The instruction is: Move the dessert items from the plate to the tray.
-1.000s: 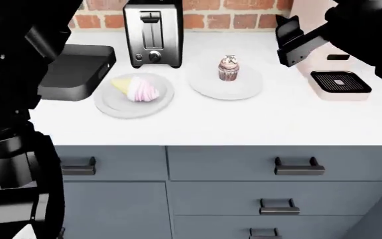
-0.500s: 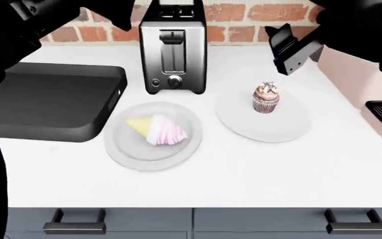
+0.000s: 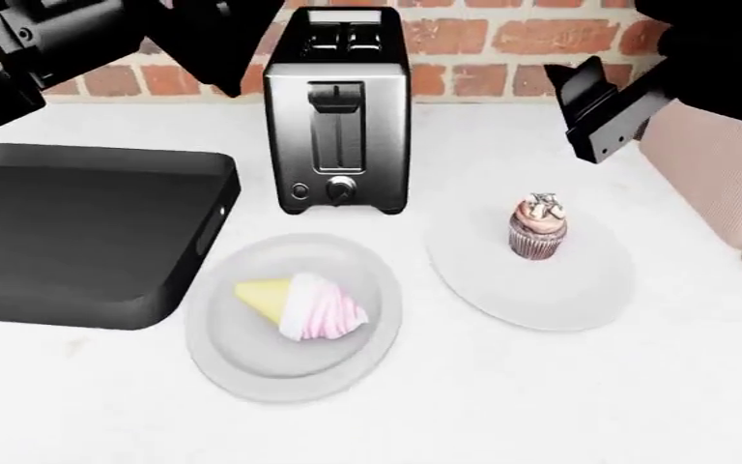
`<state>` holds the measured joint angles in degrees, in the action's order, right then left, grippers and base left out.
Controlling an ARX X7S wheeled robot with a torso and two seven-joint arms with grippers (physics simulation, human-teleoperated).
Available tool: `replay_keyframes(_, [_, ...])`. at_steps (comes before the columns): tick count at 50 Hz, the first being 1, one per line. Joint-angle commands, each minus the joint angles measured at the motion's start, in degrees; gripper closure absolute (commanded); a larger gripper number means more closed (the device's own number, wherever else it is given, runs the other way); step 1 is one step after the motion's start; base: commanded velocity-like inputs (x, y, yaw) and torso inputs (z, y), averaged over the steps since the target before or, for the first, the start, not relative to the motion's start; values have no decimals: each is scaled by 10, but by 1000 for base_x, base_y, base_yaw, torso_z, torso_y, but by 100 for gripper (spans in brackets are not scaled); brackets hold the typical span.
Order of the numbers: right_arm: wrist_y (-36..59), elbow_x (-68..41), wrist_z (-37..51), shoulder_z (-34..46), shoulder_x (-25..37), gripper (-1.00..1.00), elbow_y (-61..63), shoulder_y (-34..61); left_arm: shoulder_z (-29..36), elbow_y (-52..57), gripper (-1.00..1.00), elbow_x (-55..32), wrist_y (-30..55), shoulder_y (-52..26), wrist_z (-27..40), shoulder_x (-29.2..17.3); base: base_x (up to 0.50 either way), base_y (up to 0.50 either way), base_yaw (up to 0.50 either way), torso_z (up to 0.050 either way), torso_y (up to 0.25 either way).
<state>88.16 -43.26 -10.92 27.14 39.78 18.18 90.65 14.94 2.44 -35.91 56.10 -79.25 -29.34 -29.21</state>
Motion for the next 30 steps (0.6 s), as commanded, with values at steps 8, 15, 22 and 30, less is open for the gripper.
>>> replay_keyframes(8, [17, -232, 91, 62, 49, -100, -36, 78, 6, 48, -100, -41, 19, 6, -59, -41, 55, 0, 0, 0, 1])
replay_keyframes(15, [13, -528, 162, 216, 95, -100, -114, 193, 28, 120, -100, -79, 40, 28, -136, -109, 0, 0, 0, 0, 0])
replay_keyframes(22, [-18, -557, 171, 240, 122, -100, -122, 190, 49, 161, -100, -80, 26, 65, -172, -151, 0, 0, 0, 0, 0])
replay_keyframes(30, [-79, -538, 201, 239, 159, -100, -109, 125, 63, 202, -100, -72, 2, 136, -181, -190, 0, 0, 0, 0, 0])
